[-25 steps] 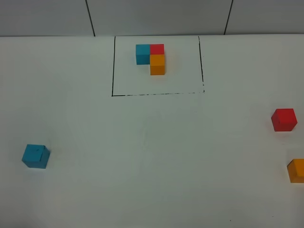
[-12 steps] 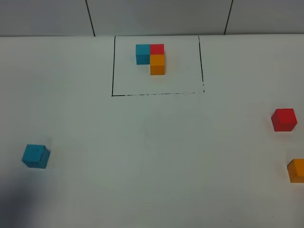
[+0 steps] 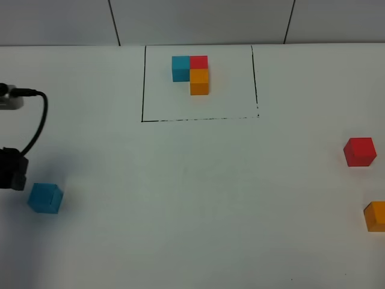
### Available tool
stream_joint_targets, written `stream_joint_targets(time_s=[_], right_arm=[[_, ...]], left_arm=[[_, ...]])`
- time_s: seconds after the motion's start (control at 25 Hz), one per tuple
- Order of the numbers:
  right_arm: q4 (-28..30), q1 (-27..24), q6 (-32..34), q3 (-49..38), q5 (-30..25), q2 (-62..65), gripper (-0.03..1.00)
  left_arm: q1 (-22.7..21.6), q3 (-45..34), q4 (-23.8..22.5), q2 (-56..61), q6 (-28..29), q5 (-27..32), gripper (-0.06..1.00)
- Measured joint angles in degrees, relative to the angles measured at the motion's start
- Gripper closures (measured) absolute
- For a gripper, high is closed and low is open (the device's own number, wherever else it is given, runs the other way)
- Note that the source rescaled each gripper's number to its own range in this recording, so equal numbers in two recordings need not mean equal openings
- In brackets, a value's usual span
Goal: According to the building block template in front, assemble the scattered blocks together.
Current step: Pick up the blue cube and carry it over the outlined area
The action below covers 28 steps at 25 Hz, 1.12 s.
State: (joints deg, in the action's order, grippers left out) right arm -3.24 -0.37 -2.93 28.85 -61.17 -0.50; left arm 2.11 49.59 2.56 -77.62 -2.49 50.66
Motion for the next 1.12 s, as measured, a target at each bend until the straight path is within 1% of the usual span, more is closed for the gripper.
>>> stream_joint_targets(time_s=[0.12,0.48,0.68,0.88,1.12], right_arm=[[0.0,0.0,0.0,0.0,0.0,0.0,0.26],[0.0,0.0,0.0,0.0,0.0,0.0,0.26],[0.0,0.0,0.0,0.0,0.0,0.0,0.26],[0.0,0.0,0.0,0.0,0.0,0.0,0.26],[0.0,0.0,0.0,0.0,0.0,0.0,0.26]], left_arm=[[1.6,0.0,0.7,-4.3,-0.2,-3.2,0.2],[1.6,0.0,0.8,-13.3,0.7,-7.6,0.2],[1.6,0.0,0.8,-16.8,0.8,-11.5,0.2],[1.6,0.0,0.9,-19.5,0.9,-13.6,0.2],[1.6,-1.8,2.7,-22.3,0.9,-18.0,0.2]])
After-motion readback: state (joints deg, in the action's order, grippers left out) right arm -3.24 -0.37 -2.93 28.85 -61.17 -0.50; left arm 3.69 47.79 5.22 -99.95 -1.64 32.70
